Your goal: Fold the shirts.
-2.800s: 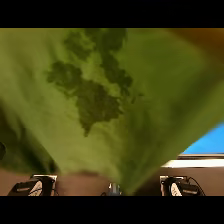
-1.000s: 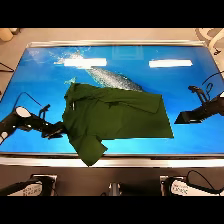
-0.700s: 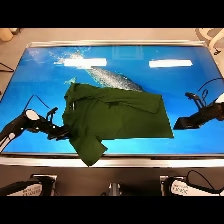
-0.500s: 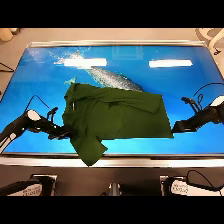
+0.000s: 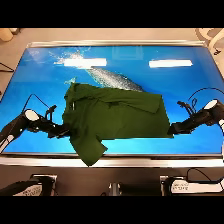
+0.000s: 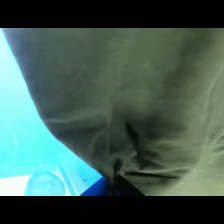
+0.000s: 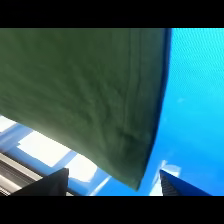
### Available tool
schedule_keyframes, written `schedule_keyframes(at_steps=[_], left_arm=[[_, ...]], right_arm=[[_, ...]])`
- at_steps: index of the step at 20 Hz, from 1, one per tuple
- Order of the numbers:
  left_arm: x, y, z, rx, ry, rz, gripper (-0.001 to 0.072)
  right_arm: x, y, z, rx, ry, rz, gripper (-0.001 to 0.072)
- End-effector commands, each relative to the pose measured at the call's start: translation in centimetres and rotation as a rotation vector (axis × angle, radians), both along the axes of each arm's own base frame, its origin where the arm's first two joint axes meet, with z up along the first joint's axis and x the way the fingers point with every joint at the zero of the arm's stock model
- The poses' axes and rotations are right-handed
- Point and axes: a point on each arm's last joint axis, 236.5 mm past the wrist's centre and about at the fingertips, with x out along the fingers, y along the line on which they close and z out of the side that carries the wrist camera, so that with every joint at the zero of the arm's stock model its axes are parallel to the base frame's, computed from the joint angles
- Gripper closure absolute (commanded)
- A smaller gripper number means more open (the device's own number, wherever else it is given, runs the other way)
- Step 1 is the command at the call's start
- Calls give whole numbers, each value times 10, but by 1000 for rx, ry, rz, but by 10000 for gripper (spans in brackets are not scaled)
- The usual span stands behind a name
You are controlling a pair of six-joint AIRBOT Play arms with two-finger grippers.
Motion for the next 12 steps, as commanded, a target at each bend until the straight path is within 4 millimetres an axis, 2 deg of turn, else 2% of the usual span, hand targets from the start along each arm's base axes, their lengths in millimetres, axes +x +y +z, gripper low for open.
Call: schedule_keyframes(at_steps=[1, 2, 3, 4, 5, 6, 8, 9, 10, 11, 12], left_arm=[[1, 0, 5, -1, -18, -1, 687], [2, 0, 8, -1, -27, -1, 687], [3, 0, 11, 0, -42, -1, 687], [5, 0, 15, 0, -56, -1, 687], [7, 0, 19, 1, -73, 0, 687], [11, 1, 24, 1, -92, 2, 687], [28, 1, 45, 2, -166, -1, 689], [45, 2, 67, 4, -247, -7, 690], [65, 4, 100, 15, -358, -19, 691], [88, 9, 147, 44, -508, -30, 691], [105, 14, 203, 74, -663, -41, 691]], right_arm=[[12, 10, -12, 45, -16, -46, 171], [13, 14, -12, 64, -12, -54, 222], [12, 15, -11, 69, -7, -52, 357], [8, 17, -9, 80, 3, -40, 451], [4, 19, -7, 98, 6, -10, 620], [-1, 21, -4, 114, 18, 10, 697], [0, 24, 8, 131, -10, 47, 699], [7, 23, 23, 124, -55, 59, 700], [20, 19, 44, 97, -128, 62, 700], [41, 12, 77, 46, -252, 63, 700], [67, 4, 122, -15, -418, 60, 701]])
